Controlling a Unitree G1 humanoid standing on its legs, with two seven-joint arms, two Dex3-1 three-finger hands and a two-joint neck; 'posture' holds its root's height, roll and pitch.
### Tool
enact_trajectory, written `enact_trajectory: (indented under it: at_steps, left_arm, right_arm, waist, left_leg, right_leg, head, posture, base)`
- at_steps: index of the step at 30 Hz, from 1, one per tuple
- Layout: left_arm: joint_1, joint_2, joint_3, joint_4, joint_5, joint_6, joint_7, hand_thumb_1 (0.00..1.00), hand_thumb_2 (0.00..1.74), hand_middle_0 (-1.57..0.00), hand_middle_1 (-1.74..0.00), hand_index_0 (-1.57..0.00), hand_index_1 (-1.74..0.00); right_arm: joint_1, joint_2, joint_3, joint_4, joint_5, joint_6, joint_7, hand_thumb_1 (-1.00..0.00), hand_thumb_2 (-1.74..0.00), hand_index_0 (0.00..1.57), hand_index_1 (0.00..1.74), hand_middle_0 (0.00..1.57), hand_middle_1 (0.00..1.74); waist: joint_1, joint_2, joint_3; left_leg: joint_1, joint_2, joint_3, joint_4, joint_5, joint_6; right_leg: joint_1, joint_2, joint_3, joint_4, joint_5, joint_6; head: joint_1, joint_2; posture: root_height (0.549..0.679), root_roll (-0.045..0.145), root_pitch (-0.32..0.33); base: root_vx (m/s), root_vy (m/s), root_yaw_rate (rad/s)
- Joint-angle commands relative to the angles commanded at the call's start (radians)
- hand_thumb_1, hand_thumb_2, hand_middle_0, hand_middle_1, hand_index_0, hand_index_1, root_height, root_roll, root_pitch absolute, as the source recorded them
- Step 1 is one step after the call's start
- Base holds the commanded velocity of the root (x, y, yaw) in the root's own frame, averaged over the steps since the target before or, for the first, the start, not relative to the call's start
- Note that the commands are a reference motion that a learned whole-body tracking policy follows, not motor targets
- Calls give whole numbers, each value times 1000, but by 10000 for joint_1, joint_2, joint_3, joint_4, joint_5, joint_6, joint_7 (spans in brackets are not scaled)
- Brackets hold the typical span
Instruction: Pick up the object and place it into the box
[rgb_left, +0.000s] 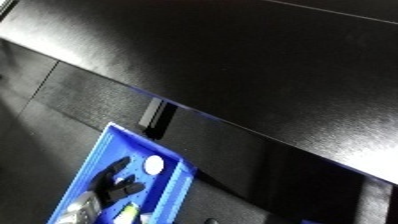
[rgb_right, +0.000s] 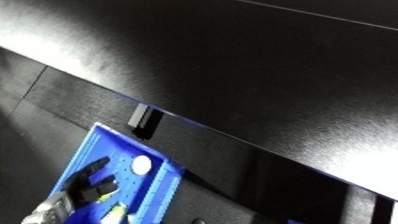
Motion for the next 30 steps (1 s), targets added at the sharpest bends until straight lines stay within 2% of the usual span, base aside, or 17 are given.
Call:
enact_trajectory:
  at_steps: [4, 7, 10, 13, 17, 21, 25, 30]
  left_arm:
    - [132, -485, -479, -115, 421, 418, -189, 0, 0, 0, 0, 0, 0]
    - [218, -745, -727, -93, 948, 845, 146, 0, 0, 0, 0, 0, 0]
    - [375, -931, -794, 87, 1486, 1410, 688, 0, 0, 0, 0, 0, 0]
    - [613, -1095, -733, 274, 1812, 1761, 871, 0, 0, 0, 0, 0, 0]
    - [1008, -1346, -719, 454, 2206, 1861, 853, 0, 0, 0, 0, 0, 0]
    - [1448, -1561, -603, 649, 2524, 1936, 881, 0, 0, 0, 0, 0, 0]
    - [1767, -1652, -428, 876, 2874, 2059, 783, 0, 0, 0, 0, 0, 0]
    - [1932, -1737, -300, 1030, 2893, 2084, 654, 0, 0, 0, 0, 0, 0]
  right_arm:
    - [-153, -21, -210, 175, -66, 175, 30, 0, 0, 0, 0, 0, 0]
    - [-163, 73, -254, 211, -173, 261, 49, 0, 0, 0, 0, 0, 0]
    - [-94, 231, -251, 223, -375, 314, 55, 0, 0, 0, 0, 0, 0]
    - [44, 369, -290, 279, -634, 350, 142, 0, 0, 0, 0, 0, 0]
    - [320, 532, -405, 375, -954, 437, 236, 0, 0, 0, 0, 0, 0]
    - [593, 661, -536, 579, -1316, 564, 349, 0, 0, 0, 0, 0, 0]
    - [831, 818, -605, 805, -1559, 645, 429, 0, 0, 0, 0, 0, 0]
    - [1047, 997, -656, 1036, -1756, 745, 470, 0, 0, 0, 0, 0, 0]
  waist:
    - [-87, 105, -172]
    - [-169, 104, -344]
    - [-240, 79, -564]
    - [-307, 75, -844]
    - [-376, 98, -1336]
    - [-355, 133, -1959]
    - [-295, 148, -2528]
    - [-211, 134, -3111]
  left_leg:
    - [229, 24, 119, -406, 155, -76]
    - [471, 36, 204, -708, 226, -107]
    - [763, 66, 280, -1048, 327, -143]
    - [1208, 114, 338, -1605, 520, -225]
    - [1974, 157, 404, -2641, 866, -375]
    - [2650, 216, 491, -3536, 1080, -529]
    - [3169, 294, 579, -4290, 1268, -597]
    - [3664, 394, 589, -5189, 1554, -664]
  right_leg:
    - [65, -38, 79, -525, 357, 165]
    - [211, -13, 146, -1021, 628, 301]
    - [447, 4, 195, -1550, 870, 413]
    - [861, 5, 184, -2252, 1134, 523]
    - [1622, 17, 100, -3405, 1483, 675]
    - [2348, 8, -9, -4347, 1664, 798]
    - [2907, 25, -86, -5101, 1877, 866]
    - [3443, 80, -199, -5955, 2174, 904]
  head:
    - [1182, 15]
    - [1781, -33]
    - [2163, -467]
    - [2463, -853]
    - [2493, -1350]
    - [2282, -1816]
    - [1895, -2324]
    - [1454, -2904]
  posture:
    - [647, 21, -47]
    - [651, 19, -44]
    - [654, 19, -43]
    - [659, 17, -44]
    - [666, 16, -45]
    - [670, 17, -43]
    - [672, 16, -42]
    - [674, 14, -38]
  base:
    - [0, -17, -112]
    - [23, -25, -161]
    - [39, -30, -196]
    - [78, -33, -178]
    - [119, -30, -129]
    - [145, -21, -97]
    - [135, -9, -53]
    - [106, -6, 0]
